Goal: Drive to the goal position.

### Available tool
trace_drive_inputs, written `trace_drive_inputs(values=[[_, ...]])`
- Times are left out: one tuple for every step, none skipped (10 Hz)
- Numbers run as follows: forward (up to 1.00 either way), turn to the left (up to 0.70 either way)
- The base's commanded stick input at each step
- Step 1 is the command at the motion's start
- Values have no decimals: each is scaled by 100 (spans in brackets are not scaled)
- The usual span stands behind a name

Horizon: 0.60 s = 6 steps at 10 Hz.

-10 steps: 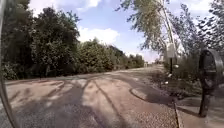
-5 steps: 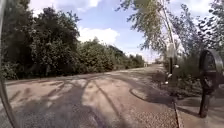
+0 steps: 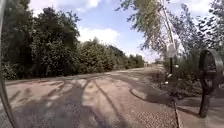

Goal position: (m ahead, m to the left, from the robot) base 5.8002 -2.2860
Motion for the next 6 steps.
trace_drive_inputs(values=[[4,0],[4,0],[4,0],[4,0],[0,0],[4,0]])
